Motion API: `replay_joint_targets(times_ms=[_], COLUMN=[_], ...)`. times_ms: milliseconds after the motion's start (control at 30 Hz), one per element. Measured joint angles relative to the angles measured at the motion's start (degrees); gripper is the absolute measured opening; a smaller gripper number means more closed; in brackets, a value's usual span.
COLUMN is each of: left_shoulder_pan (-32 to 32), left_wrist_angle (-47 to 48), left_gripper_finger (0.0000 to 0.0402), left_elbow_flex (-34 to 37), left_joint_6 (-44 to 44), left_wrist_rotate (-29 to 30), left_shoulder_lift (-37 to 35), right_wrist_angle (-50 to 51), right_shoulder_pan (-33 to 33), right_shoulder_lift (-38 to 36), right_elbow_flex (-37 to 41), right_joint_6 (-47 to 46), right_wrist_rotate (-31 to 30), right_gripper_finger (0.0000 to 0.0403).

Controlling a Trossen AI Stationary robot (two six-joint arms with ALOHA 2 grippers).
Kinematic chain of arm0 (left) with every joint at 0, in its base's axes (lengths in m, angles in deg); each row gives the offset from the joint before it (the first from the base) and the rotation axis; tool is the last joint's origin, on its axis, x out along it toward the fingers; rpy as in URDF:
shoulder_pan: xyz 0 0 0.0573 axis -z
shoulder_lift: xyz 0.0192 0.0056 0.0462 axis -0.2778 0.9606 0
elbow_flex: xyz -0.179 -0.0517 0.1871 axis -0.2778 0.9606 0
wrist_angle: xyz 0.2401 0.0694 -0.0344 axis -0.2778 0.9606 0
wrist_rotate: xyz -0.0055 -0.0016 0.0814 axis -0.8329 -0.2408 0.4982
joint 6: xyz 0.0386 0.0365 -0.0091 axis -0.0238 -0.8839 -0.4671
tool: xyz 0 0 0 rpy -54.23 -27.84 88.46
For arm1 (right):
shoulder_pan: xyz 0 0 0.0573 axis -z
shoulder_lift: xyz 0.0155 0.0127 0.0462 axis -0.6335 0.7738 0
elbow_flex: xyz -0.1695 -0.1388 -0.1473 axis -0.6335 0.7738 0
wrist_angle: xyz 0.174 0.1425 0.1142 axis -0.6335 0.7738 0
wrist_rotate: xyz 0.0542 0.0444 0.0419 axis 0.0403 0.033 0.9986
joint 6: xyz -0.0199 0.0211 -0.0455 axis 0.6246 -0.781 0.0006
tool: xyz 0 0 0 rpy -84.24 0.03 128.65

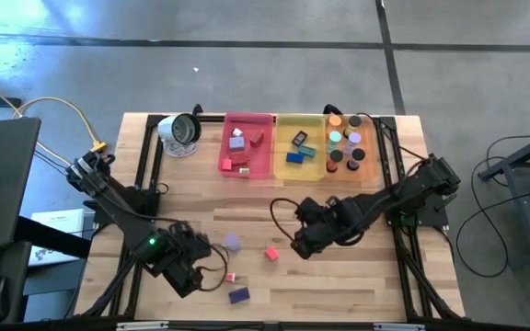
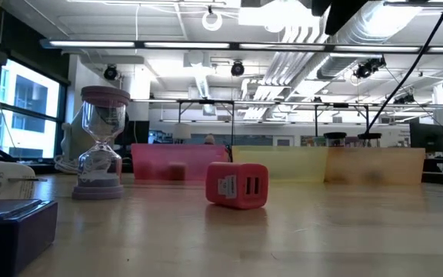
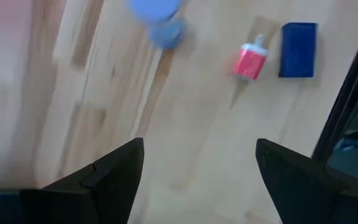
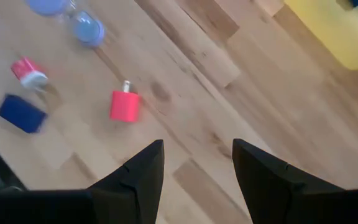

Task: Pick & Place Office items
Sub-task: Put the pink white charger adapter into the red bin

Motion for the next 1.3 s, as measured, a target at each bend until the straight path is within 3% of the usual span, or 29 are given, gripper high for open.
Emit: replay_joint_targets(times_ms=[200,300,500,1000,1300], left_shoulder_pan=[-0.4,-0.1,-2.2,-2.5,-2.8], left_wrist_angle=[-8.2,-10.4,-13.6,-20.9,-21.0], left_gripper_finger=[0.0301,0.0301,0.0301,0.0301,0.0301], left_elbow_flex=[0.0,0.0,0.0,0.1,0.2], left_joint_6=[-24.8,-31.2,-30.2,-25.6,-24.1], left_wrist_rotate=[1.1,1.0,-1.0,-2.4,-2.3], left_shoulder_lift=[4.3,7.3,9.1,13.6,15.7], right_wrist_angle=[-1.3,-1.2,-1.0,-1.1,-1.0], right_shoulder_pan=[-4.4,-5.8,-7.0,-7.0,-6.9], right_shoulder_lift=[0.0,0.0,0.1,0.1,0.1], right_elbow_flex=[0.0,0.0,0.0,0.0,0.0], right_joint_6=[-5.4,-6.2,-3.9,9.5,10.8], right_wrist_rotate=[-0.4,-0.7,-4.5,-4.8,-7.6], right_gripper_finger=[0.0178,0.0178,0.0178,0.0178,0.0178])
